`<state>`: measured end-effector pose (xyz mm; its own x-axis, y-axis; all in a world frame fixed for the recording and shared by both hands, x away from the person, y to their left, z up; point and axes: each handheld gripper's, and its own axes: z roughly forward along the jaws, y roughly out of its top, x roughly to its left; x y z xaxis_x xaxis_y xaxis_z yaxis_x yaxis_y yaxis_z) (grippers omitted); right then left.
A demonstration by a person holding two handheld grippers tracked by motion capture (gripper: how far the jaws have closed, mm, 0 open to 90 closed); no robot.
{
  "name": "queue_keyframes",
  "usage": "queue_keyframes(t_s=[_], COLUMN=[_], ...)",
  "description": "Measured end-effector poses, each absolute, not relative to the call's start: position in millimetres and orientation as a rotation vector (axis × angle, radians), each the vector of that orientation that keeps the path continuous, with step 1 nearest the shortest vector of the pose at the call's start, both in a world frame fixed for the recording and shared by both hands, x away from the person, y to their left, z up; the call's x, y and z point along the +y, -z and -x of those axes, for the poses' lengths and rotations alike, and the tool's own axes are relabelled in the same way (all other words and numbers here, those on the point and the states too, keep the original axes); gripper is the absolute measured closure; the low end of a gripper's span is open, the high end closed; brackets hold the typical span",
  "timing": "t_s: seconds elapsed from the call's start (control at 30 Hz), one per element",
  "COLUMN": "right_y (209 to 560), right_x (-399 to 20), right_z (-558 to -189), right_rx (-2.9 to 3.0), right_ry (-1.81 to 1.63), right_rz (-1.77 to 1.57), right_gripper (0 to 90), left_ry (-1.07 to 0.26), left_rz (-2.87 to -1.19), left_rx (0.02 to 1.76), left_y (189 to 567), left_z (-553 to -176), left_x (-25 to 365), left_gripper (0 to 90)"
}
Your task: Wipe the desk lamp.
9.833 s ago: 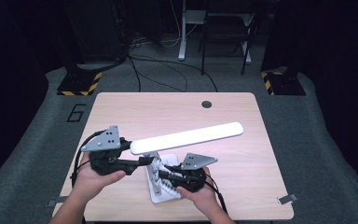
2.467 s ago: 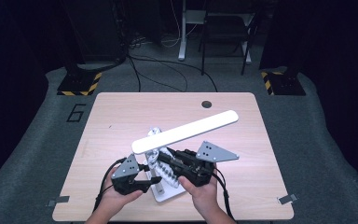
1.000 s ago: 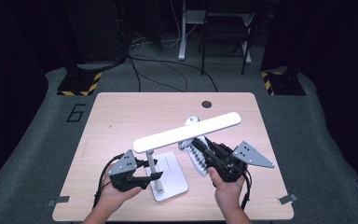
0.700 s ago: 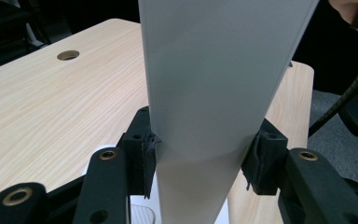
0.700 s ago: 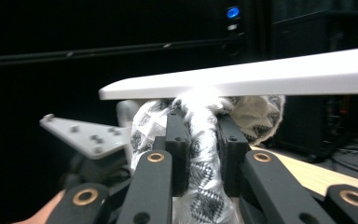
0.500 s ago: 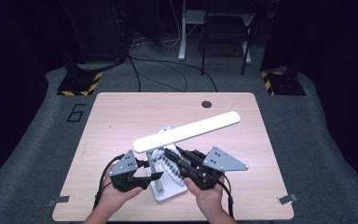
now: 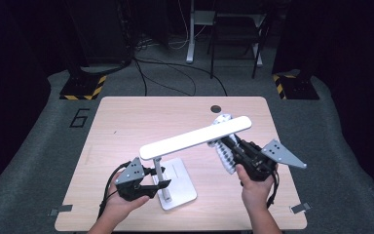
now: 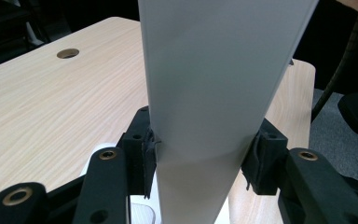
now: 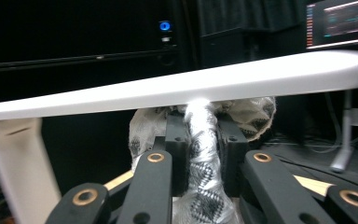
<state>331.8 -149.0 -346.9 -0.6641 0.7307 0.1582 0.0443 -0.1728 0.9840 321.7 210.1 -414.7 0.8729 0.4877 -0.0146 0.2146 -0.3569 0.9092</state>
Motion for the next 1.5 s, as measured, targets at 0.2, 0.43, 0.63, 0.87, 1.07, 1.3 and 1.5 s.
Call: queue_keyframes(t_s=[0.2,0.43,0.63,0.87,1.07,1.3,1.5], right_y=[341.7,343.4,343.8,343.2,342.7,341.0,340.2], right_x=[-173.8,-189.6,-175.5,-110.3,-61.2,-58.9,-100.1], right_z=[-338.8,-343.0,-338.3,-321.0,-306.3,-306.6,-316.7], right_rx=[1.582,1.556,1.591,1.768,1.886,1.907,1.825], right_ry=[-1.833,-1.845,-1.858,-1.907,-1.949,-1.964,-1.954], right_rz=[-0.936,-0.99,-0.973,-0.794,-0.641,-0.638,-0.766], right_gripper=[78.0,77.9,77.9,77.9,77.8,77.9,77.9], left_ry=[-0.318,-0.316,-0.307,-0.307,-0.304,-0.315,-0.316], left_rz=[-1.948,-1.957,-1.957,-1.962,-1.961,-1.95,-1.955], left_rx=[0.508,0.504,0.503,0.501,0.504,0.509,0.509], left_y=[415.4,415.5,416.0,416.4,417.1,418.2,418.1], left_z=[-322.5,-322.8,-323.8,-324.0,-323.7,-323.8,-323.7], left_x=[210.3,210.4,209.9,209.9,210.0,208.5,209.4], left_gripper=[52.5,52.5,52.4,52.4,52.4,52.4,52.4])
